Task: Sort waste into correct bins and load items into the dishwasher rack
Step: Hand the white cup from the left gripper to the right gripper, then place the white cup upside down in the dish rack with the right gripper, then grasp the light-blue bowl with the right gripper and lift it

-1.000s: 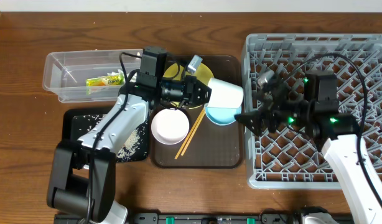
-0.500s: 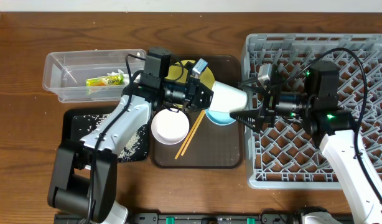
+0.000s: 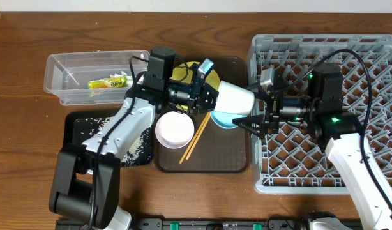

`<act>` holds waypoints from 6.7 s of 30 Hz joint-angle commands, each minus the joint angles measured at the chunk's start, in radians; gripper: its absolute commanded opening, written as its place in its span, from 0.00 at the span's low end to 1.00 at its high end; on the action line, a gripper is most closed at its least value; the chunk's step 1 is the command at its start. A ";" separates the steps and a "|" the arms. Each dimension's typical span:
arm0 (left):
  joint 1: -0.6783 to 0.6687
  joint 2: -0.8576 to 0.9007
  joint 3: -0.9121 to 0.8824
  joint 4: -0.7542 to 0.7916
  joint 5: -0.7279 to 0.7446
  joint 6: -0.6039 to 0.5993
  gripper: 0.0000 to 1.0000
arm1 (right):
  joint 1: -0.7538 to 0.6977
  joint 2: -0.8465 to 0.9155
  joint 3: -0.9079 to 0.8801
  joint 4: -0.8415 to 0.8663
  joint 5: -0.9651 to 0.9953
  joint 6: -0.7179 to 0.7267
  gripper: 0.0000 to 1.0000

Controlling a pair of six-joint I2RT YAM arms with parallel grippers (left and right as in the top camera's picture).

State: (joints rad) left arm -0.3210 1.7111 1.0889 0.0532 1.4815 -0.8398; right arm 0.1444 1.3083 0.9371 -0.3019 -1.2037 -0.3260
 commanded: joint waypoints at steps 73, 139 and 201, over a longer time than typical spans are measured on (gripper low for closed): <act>0.211 -0.398 0.008 -0.709 -1.087 0.603 0.56 | -0.385 0.155 0.310 -0.949 1.199 0.452 0.02; 0.211 -0.398 -0.005 -0.775 -1.163 0.603 0.61 | -0.432 0.216 0.332 -0.777 1.055 0.439 0.75; 0.211 -0.398 -0.006 -0.954 -1.445 0.460 0.66 | 0.293 0.532 0.419 -0.343 1.146 -0.021 0.01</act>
State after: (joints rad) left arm -0.1127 1.3071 1.0863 -0.8948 0.0513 -0.3698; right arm 0.4274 1.9232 1.3342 -0.6491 -0.1123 -0.3679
